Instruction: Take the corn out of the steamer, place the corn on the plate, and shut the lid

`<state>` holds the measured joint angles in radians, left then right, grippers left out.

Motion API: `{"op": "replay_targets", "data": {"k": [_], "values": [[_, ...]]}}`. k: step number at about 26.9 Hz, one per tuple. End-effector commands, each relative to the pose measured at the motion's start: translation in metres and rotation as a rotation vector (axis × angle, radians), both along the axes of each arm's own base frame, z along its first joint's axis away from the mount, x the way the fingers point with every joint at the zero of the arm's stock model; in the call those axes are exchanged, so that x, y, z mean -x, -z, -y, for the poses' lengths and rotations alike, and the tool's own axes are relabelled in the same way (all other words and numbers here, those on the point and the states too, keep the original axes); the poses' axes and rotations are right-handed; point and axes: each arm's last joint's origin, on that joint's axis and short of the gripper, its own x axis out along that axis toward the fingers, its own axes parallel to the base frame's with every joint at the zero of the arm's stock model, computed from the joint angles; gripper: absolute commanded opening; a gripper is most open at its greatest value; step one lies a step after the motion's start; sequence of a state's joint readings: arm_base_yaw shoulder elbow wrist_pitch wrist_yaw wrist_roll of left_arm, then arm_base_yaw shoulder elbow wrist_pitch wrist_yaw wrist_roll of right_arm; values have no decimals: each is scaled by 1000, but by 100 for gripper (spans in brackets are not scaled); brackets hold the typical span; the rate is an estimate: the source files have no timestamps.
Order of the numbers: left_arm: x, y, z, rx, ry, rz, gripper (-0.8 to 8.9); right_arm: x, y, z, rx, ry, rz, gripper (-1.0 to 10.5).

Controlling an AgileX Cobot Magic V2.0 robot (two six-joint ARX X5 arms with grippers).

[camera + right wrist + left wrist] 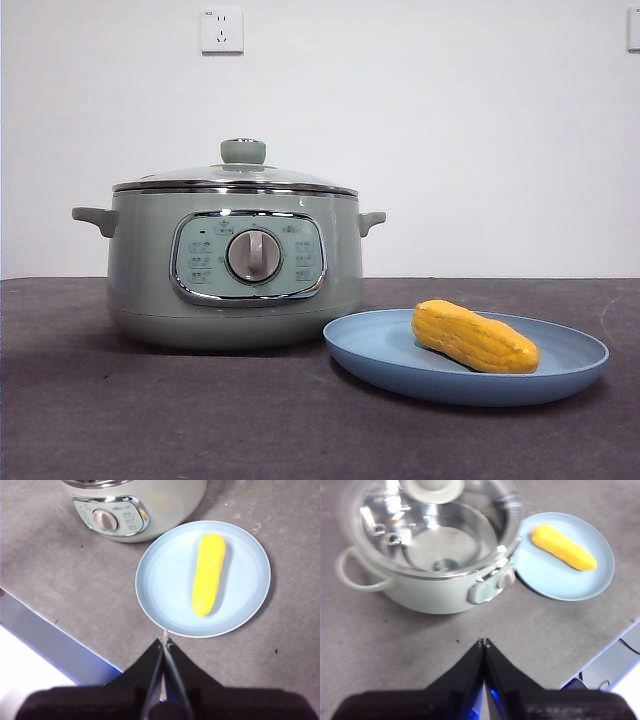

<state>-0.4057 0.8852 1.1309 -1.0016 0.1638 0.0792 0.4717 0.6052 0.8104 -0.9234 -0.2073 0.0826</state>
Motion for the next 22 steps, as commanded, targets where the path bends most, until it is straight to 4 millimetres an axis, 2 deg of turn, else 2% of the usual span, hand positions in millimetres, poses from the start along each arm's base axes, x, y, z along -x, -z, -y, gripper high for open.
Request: {"op": "replay_targets", "data": {"k": [1, 2, 5, 6, 8, 10, 11, 17, 22], "values": [[7, -3, -6, -11, 4, 57, -3, 0, 1, 0, -2, 2, -5, 1], [12, -8, -12, -8, -7, 125, -3, 0, 1, 0, -2, 2, -5, 1], [27, -28, -34, 69, -115, 483, -3, 0, 1, 0, -2, 2, -5, 1], [31, -29, -40, 83, -155, 580, -3, 0, 1, 0, -2, 2, -5, 1], [35, -18, -49, 88, -246, 748, -3, 0, 1, 0, -2, 2, -5, 1], [33, 9, -54, 87, -297, 847, -3, 0, 1, 0, -2, 2, -5, 1], [31, 29, -55, 84, -311, 867, -3, 0, 1, 0, -2, 2, -5, 1], [30, 105, -57, 68, -324, 787, -3, 0, 1, 0, -2, 2, -5, 1], [32, 149, -57, 58, -329, 730, -3, 0, 1, 0, -2, 2, -5, 1]]}}
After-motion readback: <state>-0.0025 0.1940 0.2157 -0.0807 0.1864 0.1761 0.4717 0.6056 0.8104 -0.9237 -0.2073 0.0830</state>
